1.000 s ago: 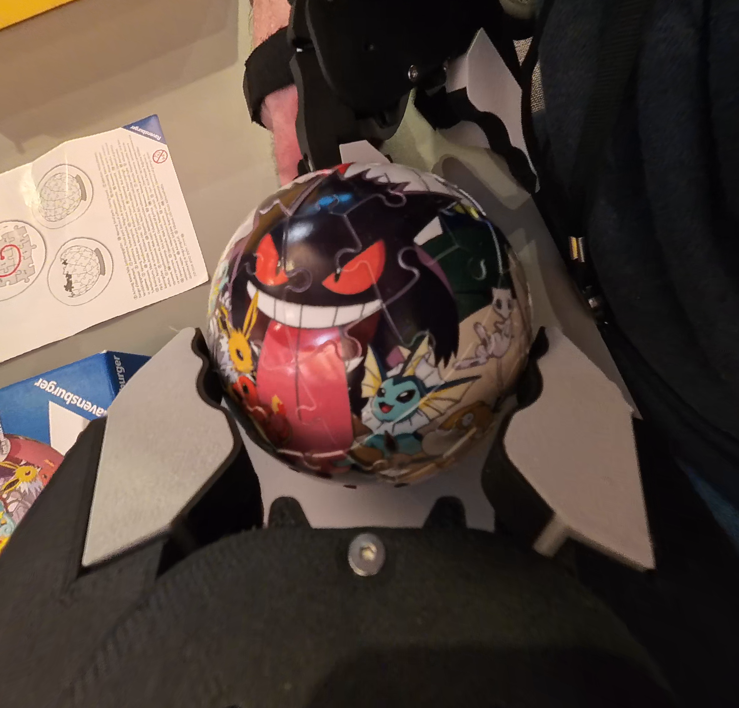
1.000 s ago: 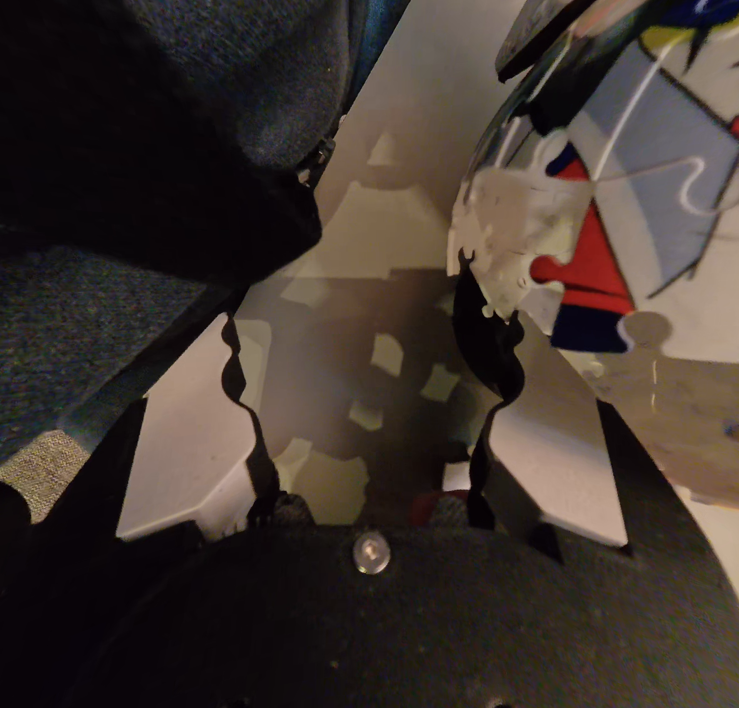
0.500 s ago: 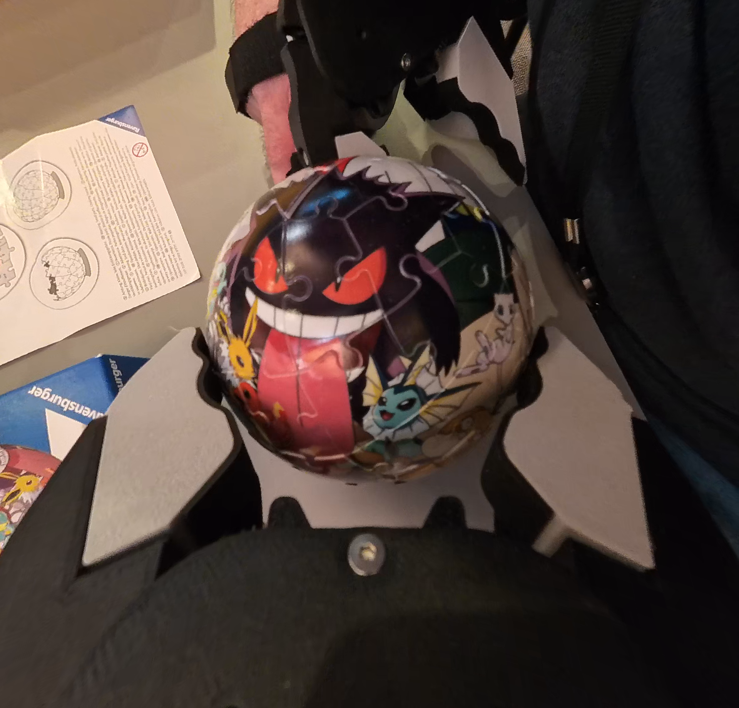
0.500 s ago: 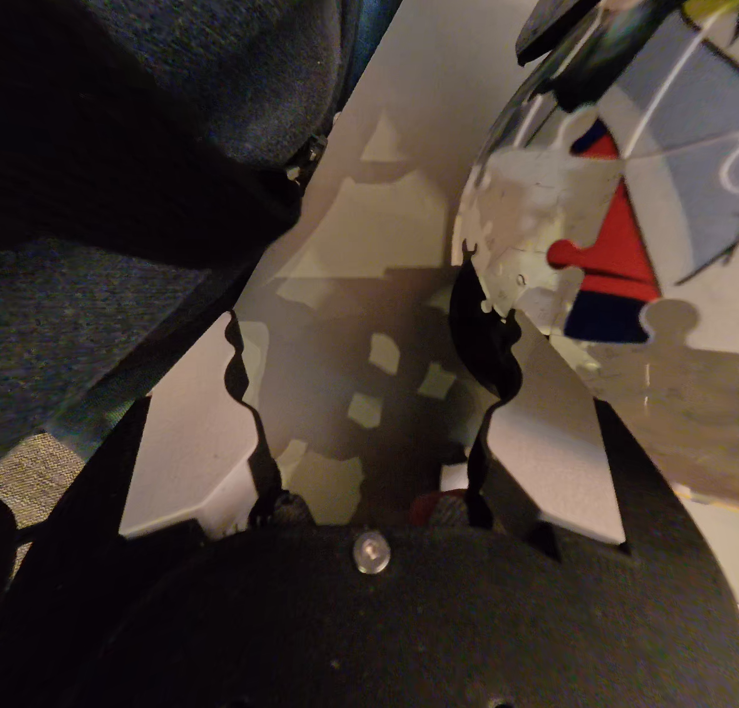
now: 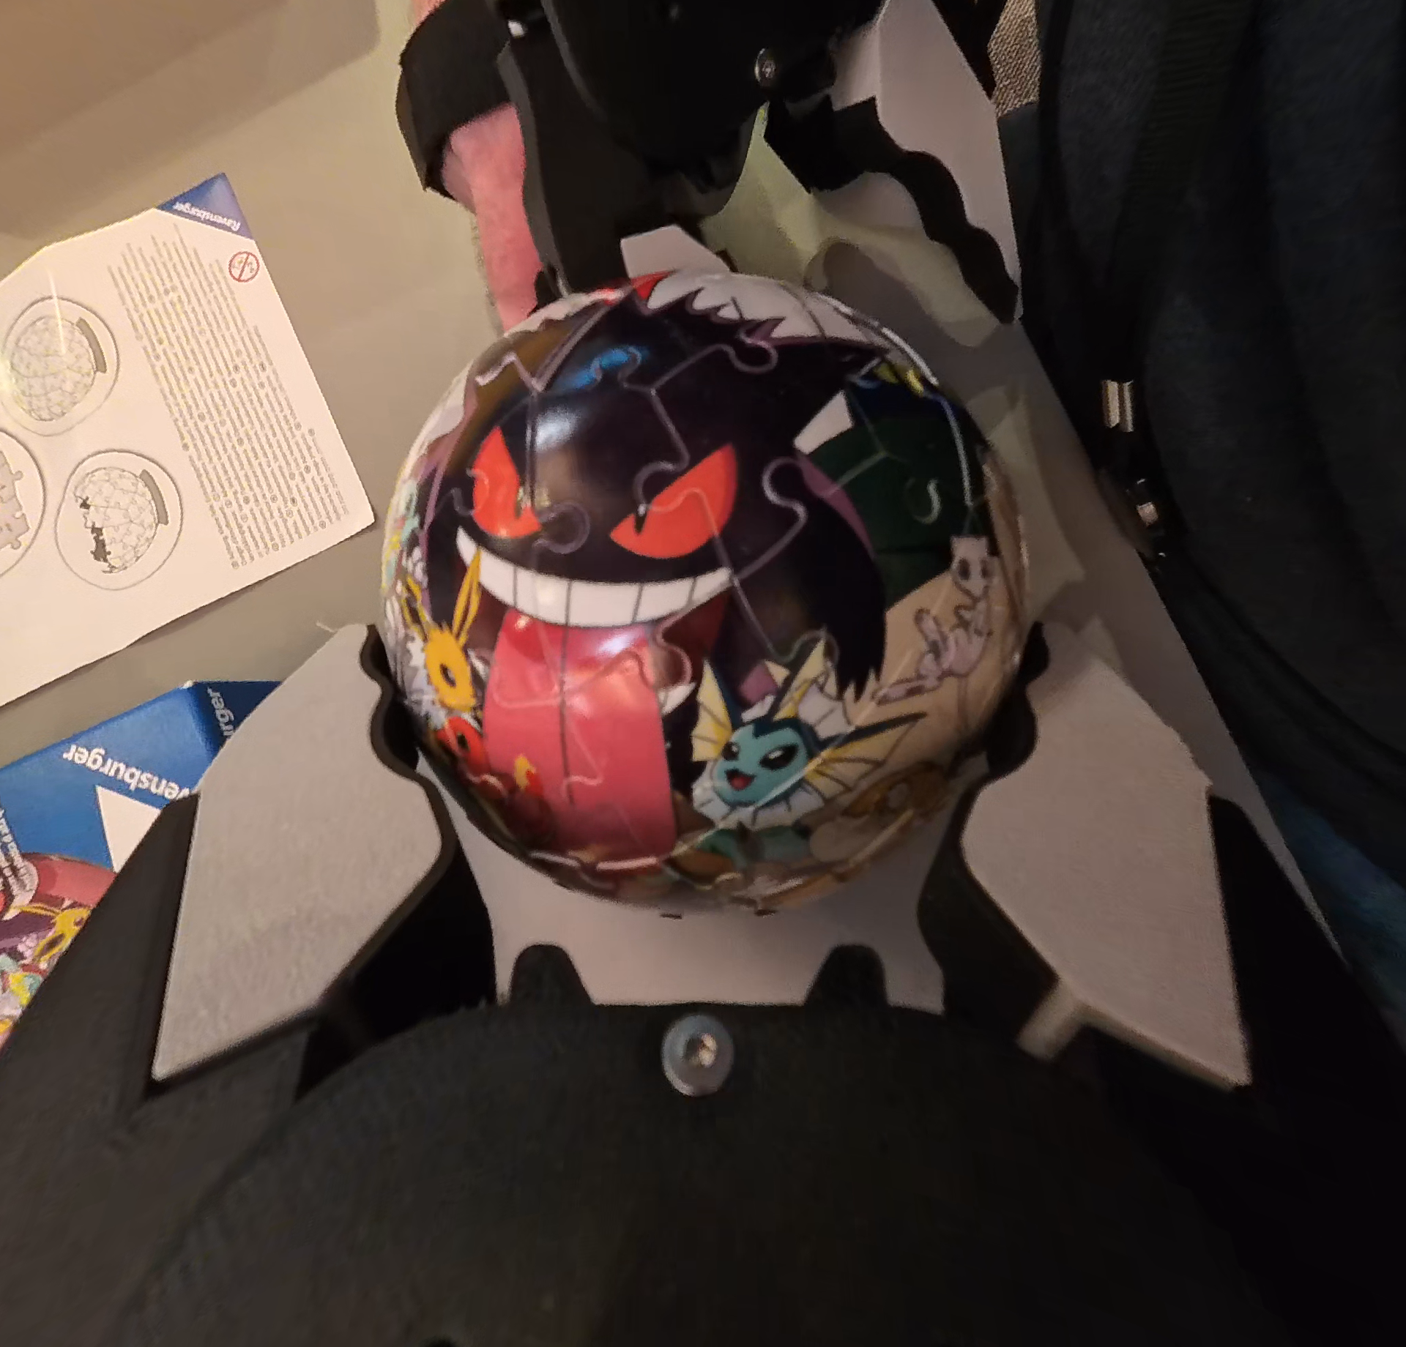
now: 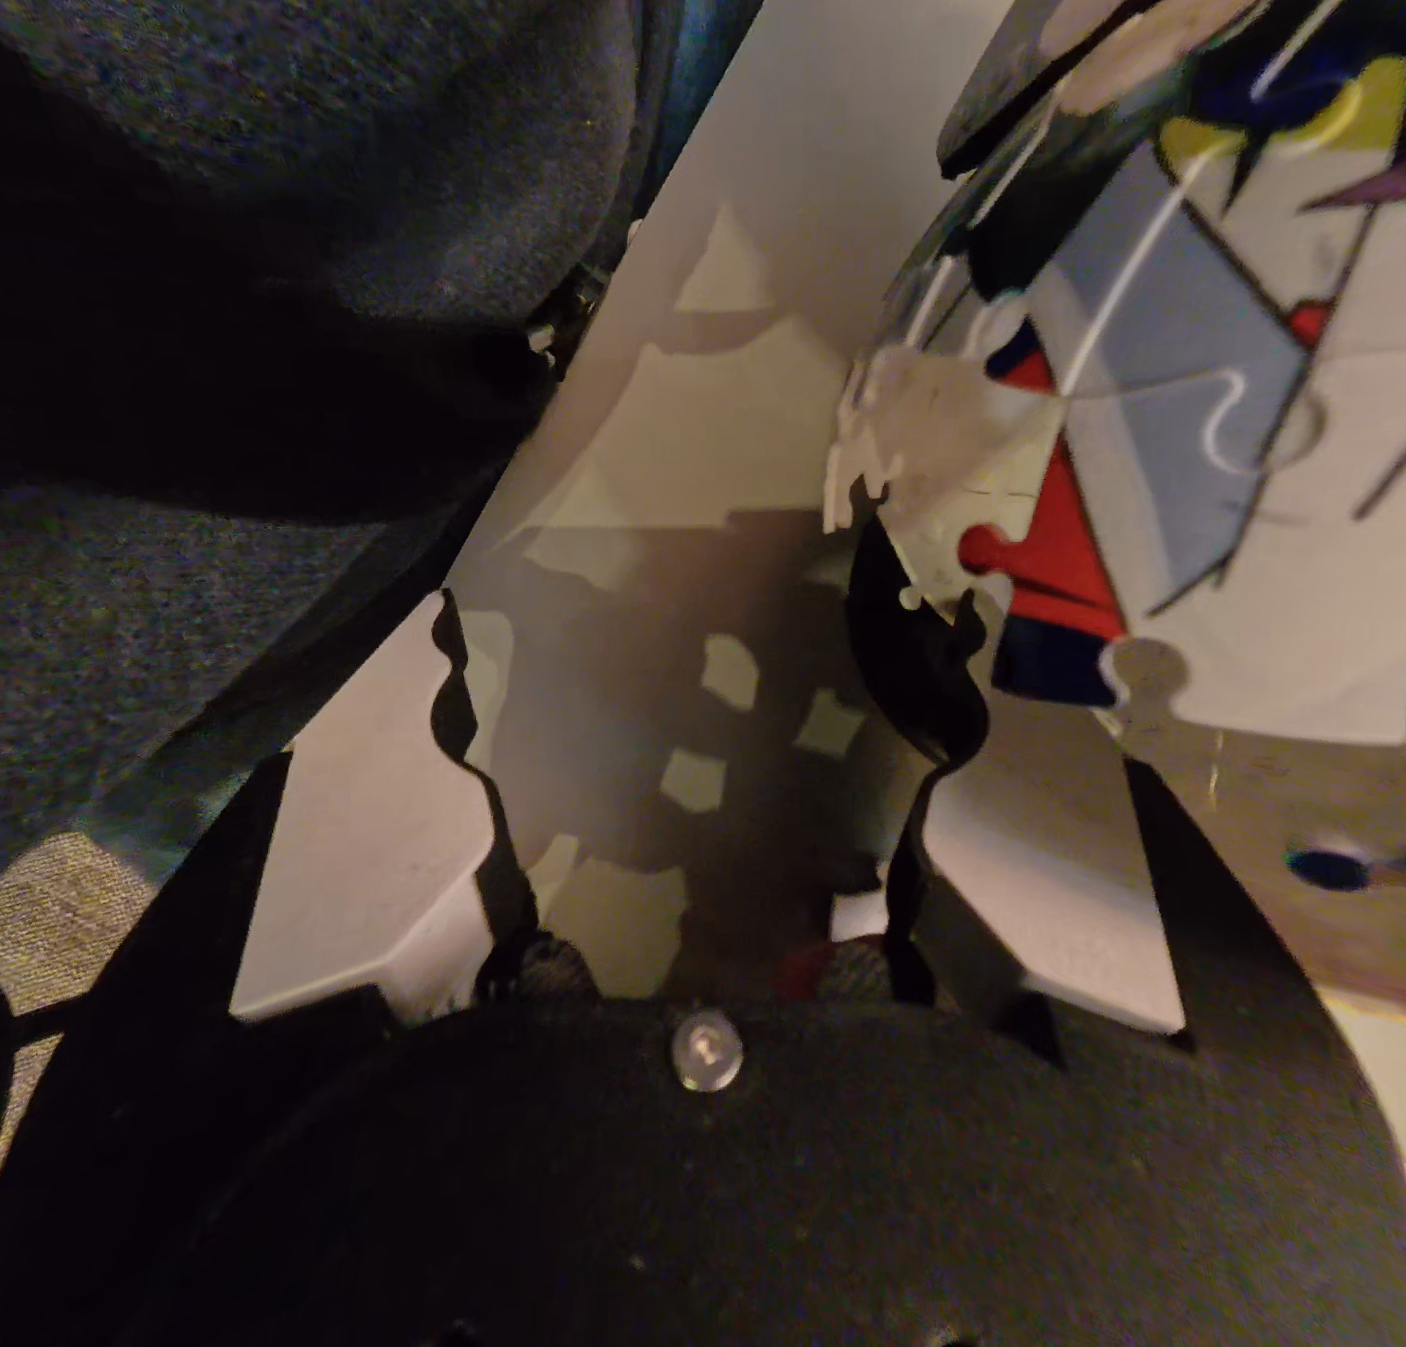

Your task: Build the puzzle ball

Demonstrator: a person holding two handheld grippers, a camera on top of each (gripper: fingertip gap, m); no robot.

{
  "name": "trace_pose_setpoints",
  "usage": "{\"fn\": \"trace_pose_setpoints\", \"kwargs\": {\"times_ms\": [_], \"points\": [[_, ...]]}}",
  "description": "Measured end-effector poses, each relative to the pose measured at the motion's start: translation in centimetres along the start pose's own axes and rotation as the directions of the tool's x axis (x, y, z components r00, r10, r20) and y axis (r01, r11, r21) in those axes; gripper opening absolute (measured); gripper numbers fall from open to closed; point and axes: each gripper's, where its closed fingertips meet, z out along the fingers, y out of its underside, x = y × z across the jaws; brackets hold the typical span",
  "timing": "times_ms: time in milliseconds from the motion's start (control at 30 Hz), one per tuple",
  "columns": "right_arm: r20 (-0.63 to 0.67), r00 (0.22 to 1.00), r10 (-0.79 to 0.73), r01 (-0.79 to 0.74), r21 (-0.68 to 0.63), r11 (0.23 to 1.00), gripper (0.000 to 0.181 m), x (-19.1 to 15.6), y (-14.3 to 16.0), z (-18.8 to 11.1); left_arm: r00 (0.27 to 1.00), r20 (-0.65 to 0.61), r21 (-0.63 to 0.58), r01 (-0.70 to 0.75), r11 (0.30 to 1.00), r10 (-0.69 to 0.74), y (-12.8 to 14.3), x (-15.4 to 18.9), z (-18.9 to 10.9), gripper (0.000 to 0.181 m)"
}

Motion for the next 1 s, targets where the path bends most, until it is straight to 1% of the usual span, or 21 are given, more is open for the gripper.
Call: {"fn": "trace_pose_setpoints", "kwargs": {"times_ms": [400, 600, 767, 1000], "points": [[0.009, 1.0, 0.002, -0.002, -0.003, 1.0, 0.124, 0.08, -0.25, 0.02, 1.0, -0.019, 0.003, 0.001, 1.0, -0.001, 0.0, -0.04, 0.01, 0.145], [0.01, 1.0, -0.001, 0.001, -0.009, 1.0, 0.127, 0.17, -0.56, 0.28, 1.0, -0.024, 0.009, -0.001, 1.0, 0.001, -0.05, -0.04, 0.01, 0.145], [0.004, 1.0, 0.01, -0.009, -0.011, 1.0, 0.125, 0.34, -0.7, 0.35, 1.0, -0.029, 0.01, -0.002, 1.0, 0.002, -0.06, -0.03, 0.01, 0.145], [-0.016, 0.999, 0.032, -0.032, -0.005, 0.999, 0.116, 0.88, -0.94, 0.32, 0.999, -0.035, 0.008, -0.008, 1.0, 0.008, -0.05, 0.0, 0.01, 0.145]]}}
